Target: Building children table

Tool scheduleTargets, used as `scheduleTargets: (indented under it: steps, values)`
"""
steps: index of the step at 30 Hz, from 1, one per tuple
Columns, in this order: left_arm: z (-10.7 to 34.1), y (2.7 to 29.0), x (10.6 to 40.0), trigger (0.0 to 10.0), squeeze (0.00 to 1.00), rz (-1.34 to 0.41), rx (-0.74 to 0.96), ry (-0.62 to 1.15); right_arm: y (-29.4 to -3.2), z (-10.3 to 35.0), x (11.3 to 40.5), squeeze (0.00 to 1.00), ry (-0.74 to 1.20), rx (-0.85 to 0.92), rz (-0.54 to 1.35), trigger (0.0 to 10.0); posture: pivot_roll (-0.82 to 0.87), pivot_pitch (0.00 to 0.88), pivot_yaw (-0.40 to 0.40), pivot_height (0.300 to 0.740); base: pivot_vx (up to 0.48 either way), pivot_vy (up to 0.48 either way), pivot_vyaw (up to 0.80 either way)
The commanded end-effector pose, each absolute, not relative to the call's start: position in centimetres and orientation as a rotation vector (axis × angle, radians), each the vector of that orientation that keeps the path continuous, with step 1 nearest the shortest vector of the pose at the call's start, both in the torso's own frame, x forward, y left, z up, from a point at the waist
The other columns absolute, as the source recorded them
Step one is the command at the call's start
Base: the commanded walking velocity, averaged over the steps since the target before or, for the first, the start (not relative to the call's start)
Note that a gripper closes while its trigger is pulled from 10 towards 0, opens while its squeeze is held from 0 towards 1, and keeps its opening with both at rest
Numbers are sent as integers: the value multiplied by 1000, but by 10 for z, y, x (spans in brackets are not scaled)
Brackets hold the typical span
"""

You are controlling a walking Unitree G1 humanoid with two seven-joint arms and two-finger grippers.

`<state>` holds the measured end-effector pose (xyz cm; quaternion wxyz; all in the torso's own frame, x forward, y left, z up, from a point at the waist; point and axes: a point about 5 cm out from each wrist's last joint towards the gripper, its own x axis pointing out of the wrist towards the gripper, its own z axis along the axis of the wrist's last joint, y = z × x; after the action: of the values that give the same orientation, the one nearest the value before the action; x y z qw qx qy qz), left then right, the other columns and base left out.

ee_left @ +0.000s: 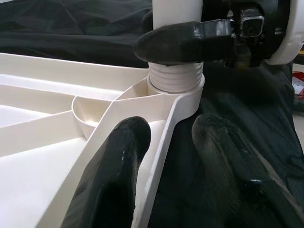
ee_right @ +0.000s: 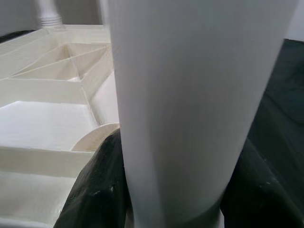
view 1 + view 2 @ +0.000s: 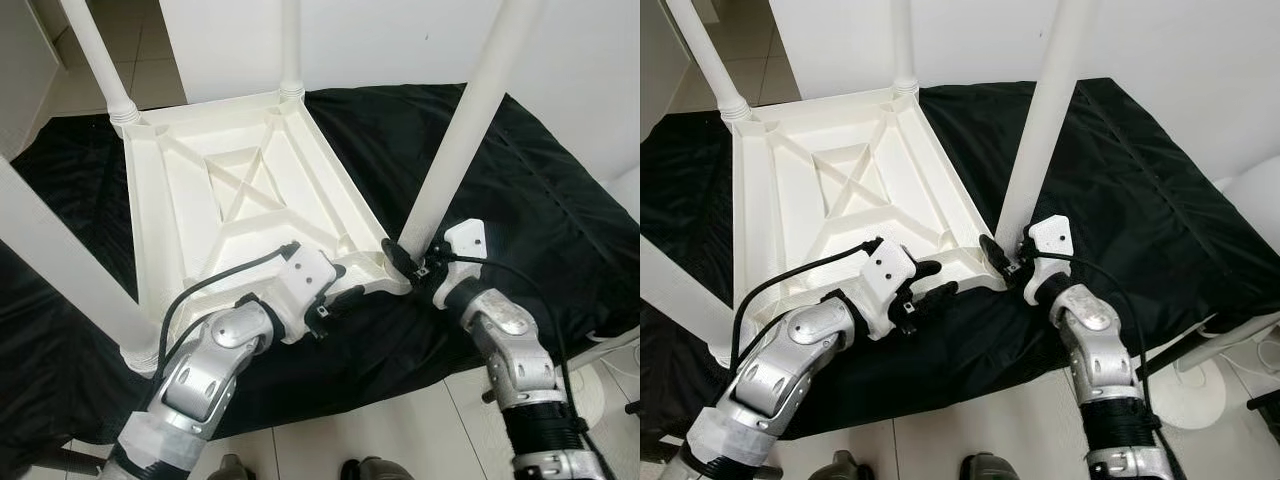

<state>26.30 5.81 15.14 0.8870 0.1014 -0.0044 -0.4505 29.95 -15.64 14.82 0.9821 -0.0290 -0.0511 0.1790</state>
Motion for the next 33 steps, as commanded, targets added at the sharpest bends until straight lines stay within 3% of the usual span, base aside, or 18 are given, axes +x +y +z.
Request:
scheduleTargets:
  steps: [1, 9, 17, 18, 19, 20, 27, 33]
  values:
    - [150, 59, 263, 10000, 0, -926, 223, -3, -157, 143, 297, 0, -56, -11, 169, 10000, -80, 73, -6, 740, 0, 0, 0]
    - [151, 57, 263, 10000, 0, -925, 219, -9, -133, 137, 286, 0, -50, 4, -8, 10000, -80, 68, -5, 740, 0, 0, 0]
    - [151, 55, 263, 10000, 0, -933, 218, -12, -123, 140, 285, 0, -57, 4, 51, 10000, -80, 51, -8, 740, 0, 0, 0]
    - [151, 55, 263, 10000, 0, -933, 220, -13, -124, 139, 285, 263, -56, 11, 42, 10000, -80, 51, -8, 740, 0, 0, 0]
    - [151, 55, 263, 10000, 0, -933, 220, -13, -124, 139, 285, 263, -56, 11, 42, 10000, -80, 51, -8, 740, 0, 0, 0]
    - [152, 55, 264, 10000, 0, -932, 222, -16, -124, 139, 284, 1000, -65, 15, 42, 10000, -78, 50, -10, 740, 0, 0, 0]
    - [153, 57, 263, 10000, 0, -923, 224, -20, -127, 142, 283, 1000, -107, 29, 63, 10000, -64, 46, -18, 740, 0, 0, 0]
    - [152, 58, 263, 10000, 0, -911, 228, -19, -151, 143, 284, 1000, -131, 19, 111, 10000, -54, 42, -24, 740, 0, 0, 0]
